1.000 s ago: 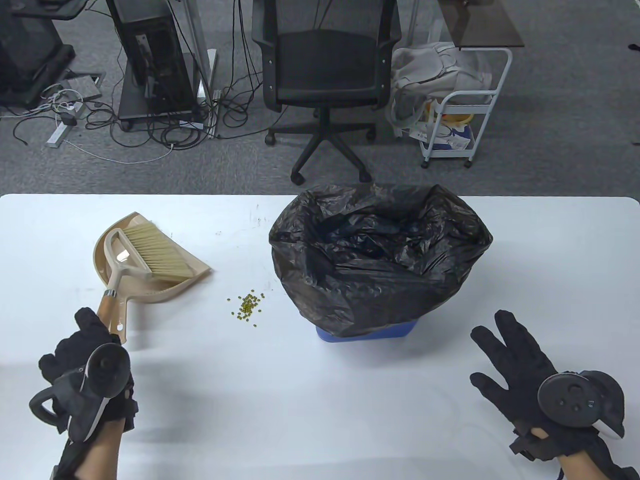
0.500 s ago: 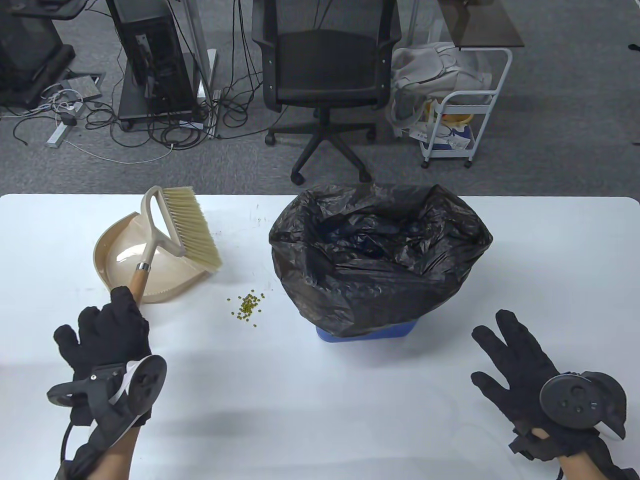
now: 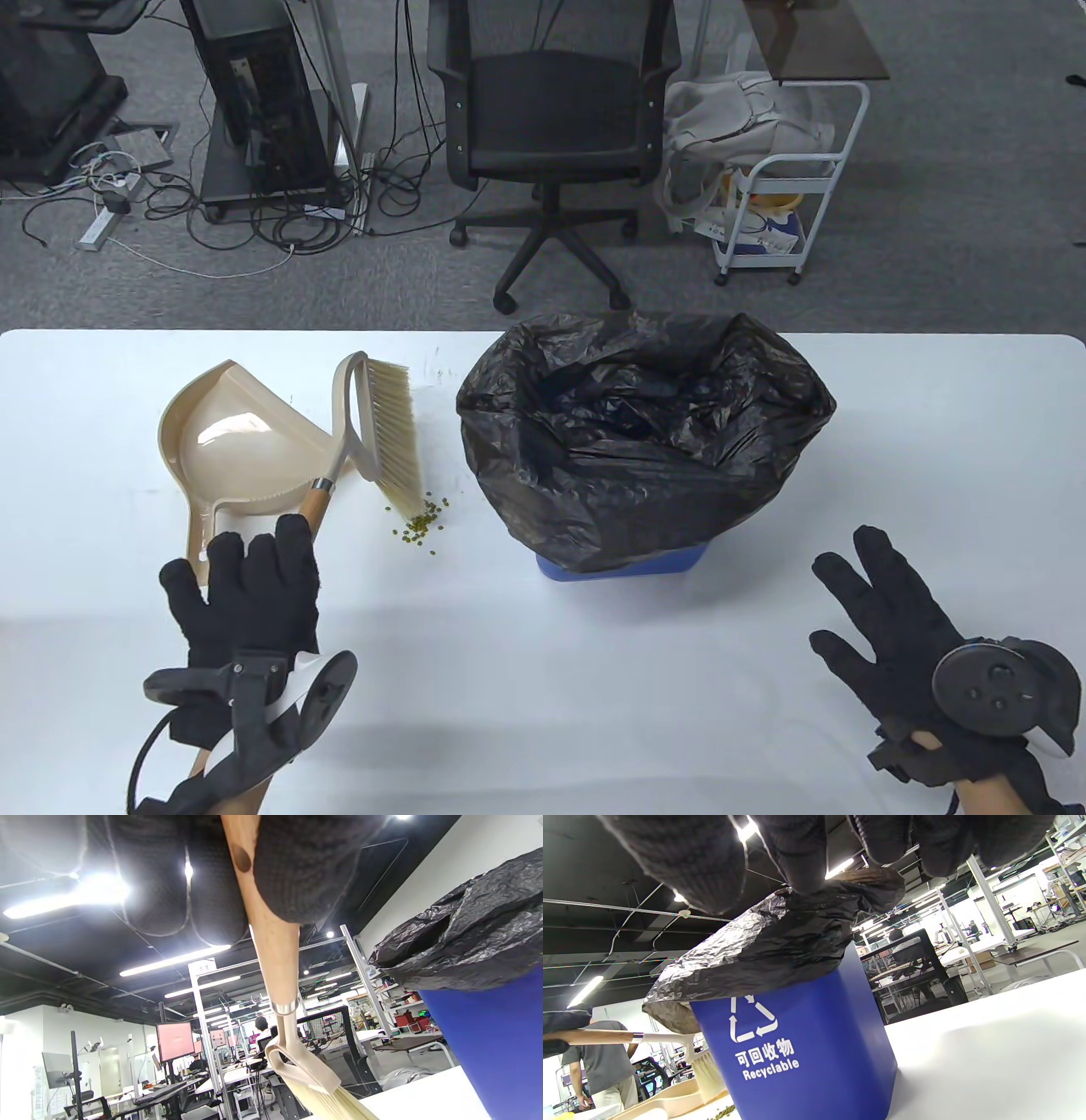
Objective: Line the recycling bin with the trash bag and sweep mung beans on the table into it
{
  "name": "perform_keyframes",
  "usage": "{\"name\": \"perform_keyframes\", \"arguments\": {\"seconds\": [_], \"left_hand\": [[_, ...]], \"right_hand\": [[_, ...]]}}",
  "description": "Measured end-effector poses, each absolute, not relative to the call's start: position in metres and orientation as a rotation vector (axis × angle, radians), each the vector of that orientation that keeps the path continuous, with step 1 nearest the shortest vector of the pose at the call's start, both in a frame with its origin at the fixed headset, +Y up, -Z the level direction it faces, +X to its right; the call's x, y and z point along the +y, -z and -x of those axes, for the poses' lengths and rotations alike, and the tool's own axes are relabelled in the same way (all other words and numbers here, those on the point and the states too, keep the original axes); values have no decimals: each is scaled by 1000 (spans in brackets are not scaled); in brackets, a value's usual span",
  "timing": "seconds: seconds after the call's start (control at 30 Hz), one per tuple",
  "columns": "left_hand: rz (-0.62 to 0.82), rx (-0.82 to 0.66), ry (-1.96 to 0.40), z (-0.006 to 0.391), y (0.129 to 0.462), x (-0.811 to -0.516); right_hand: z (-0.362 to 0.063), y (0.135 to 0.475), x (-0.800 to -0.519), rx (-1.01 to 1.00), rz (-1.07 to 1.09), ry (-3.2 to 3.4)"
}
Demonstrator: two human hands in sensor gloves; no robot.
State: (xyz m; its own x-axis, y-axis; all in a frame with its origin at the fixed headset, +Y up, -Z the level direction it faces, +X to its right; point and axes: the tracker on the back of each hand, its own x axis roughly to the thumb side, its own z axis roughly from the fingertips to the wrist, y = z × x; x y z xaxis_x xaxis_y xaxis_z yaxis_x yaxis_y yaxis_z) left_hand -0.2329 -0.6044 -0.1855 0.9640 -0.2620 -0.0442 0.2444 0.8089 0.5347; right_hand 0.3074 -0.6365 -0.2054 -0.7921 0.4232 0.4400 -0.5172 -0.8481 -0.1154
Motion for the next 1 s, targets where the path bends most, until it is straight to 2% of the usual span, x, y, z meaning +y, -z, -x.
{"name": "perform_keyframes", "arguments": {"seconds": [0.37, 0.67, 1.0], "left_hand": [[-529, -76, 468, 230, 170, -622], [-565, -97, 492, 217, 164, -637], [-575, -120, 484, 189, 176, -638]], "right_hand": [[-305, 203, -637, -327, -574, -2558], [-304, 201, -637, -334, -583, -2553], [-302, 199, -638, -328, -601, -2550]]}}
